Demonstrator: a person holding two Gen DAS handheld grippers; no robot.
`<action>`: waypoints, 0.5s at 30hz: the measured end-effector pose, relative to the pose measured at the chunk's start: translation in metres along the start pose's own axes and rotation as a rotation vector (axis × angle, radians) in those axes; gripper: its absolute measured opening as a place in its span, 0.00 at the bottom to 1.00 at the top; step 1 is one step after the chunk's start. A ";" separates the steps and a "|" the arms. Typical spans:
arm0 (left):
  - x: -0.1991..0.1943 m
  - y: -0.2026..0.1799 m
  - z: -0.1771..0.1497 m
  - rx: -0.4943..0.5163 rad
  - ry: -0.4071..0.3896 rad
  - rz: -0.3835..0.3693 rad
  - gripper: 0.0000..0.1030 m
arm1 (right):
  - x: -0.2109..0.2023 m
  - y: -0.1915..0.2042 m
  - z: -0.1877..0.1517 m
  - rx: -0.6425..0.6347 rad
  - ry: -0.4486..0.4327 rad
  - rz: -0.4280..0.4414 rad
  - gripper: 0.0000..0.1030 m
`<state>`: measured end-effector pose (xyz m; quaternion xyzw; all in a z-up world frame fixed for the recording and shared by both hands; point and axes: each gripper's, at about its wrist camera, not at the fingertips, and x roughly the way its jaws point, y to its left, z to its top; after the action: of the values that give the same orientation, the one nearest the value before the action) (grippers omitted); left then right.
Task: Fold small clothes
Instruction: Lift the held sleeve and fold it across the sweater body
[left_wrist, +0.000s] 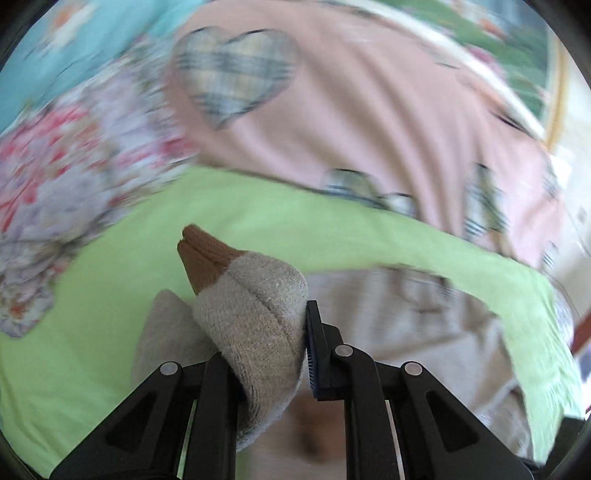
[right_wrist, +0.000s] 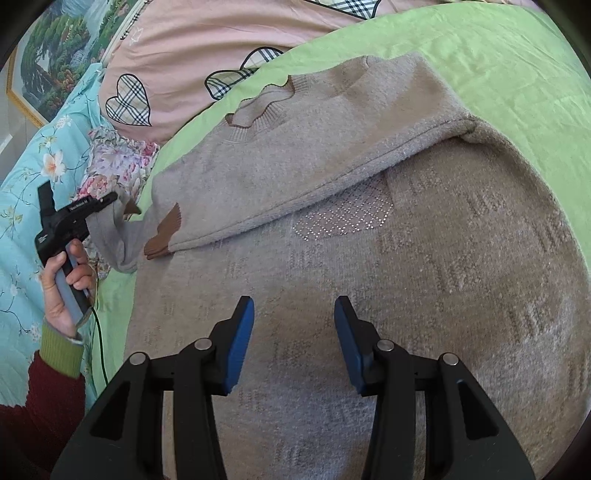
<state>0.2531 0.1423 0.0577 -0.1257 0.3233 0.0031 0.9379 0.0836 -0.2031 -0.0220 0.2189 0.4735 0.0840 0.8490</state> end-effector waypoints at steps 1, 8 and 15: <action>0.004 -0.022 -0.001 0.029 -0.005 -0.027 0.13 | -0.003 -0.001 -0.001 0.002 -0.004 -0.002 0.45; 0.025 -0.147 -0.048 0.243 0.060 -0.153 0.13 | -0.025 -0.020 -0.003 0.043 -0.054 -0.030 0.45; 0.080 -0.184 -0.095 0.344 0.193 -0.126 0.20 | -0.040 -0.042 0.000 0.085 -0.081 -0.056 0.45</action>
<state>0.2748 -0.0640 -0.0203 0.0167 0.3991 -0.1226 0.9085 0.0594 -0.2545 -0.0105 0.2444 0.4479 0.0311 0.8594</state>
